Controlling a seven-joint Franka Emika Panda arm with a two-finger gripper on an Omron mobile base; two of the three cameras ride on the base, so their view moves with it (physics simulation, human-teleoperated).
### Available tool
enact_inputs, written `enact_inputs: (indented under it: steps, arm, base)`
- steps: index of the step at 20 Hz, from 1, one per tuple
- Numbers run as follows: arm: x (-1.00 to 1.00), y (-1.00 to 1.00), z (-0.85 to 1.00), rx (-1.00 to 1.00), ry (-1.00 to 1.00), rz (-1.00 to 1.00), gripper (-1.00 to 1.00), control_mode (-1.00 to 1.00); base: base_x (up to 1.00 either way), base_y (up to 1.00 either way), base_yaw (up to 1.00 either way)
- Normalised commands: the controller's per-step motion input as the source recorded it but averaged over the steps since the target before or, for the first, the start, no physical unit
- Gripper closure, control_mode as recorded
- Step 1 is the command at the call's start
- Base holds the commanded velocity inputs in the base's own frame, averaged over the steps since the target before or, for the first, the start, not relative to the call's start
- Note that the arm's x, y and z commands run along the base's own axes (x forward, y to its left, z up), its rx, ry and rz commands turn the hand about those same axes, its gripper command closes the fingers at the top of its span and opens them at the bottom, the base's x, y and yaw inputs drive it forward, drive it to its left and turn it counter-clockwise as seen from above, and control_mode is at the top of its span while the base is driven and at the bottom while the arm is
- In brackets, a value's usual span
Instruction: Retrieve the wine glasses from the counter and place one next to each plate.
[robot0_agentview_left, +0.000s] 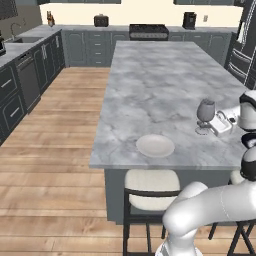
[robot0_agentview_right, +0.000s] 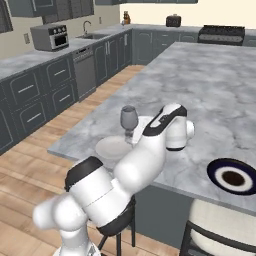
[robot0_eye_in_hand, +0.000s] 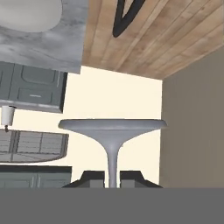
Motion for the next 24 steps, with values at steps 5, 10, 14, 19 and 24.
enact_inputs:
  steps: [5,10,14,19,24]
  arm:
    - [0.0,0.04,-0.42,-0.02,0.06,-0.09,1.0,-1.0]
    - [0.0,0.05,-0.42,-0.02,0.04,-0.07,1.0,-1.0]
    - [0.0,0.0,-0.35,0.0,0.0,0.0,1.0,-1.0]
    - [0.22,0.0,-0.39,0.0,0.02,0.0,1.0,-1.0]
    - [0.21,-0.01,-0.2,0.0,0.0,0.0,1.0,-1.0]
  base:
    - [0.0,0.0,0.0]
    - [0.0,0.0,0.0]
    - [0.0,0.0,0.0]
    - [0.0,0.0,0.0]
    - [0.0,0.0,0.0]
